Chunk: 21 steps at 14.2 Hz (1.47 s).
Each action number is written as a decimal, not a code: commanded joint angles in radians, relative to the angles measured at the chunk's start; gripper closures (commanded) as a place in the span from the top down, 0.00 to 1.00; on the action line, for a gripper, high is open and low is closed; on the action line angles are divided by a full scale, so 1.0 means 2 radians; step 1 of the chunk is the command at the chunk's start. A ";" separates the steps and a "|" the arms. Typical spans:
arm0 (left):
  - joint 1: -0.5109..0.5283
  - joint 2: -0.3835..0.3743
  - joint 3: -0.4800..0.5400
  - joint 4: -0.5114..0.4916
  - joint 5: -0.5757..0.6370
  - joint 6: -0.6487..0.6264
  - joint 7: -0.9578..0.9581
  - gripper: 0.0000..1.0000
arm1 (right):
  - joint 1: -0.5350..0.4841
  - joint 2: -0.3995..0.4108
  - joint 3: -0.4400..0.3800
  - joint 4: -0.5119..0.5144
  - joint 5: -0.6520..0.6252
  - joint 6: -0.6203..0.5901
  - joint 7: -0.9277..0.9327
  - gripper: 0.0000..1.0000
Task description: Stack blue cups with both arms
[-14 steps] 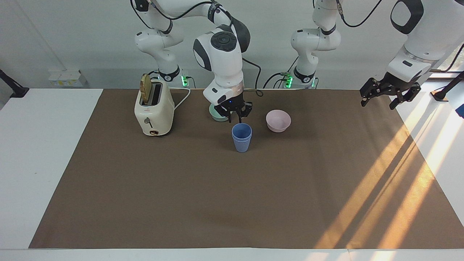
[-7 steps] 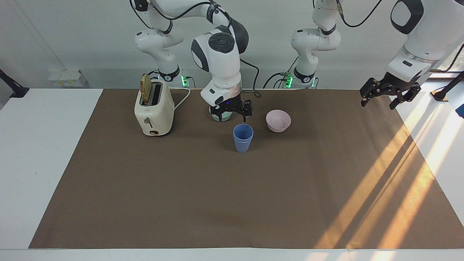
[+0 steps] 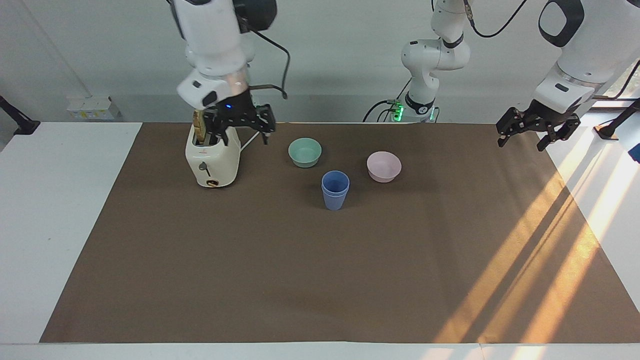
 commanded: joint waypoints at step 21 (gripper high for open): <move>0.004 -0.009 -0.005 -0.007 0.005 -0.002 0.003 1.00 | -0.131 -0.036 0.004 -0.061 -0.007 0.003 -0.061 1.00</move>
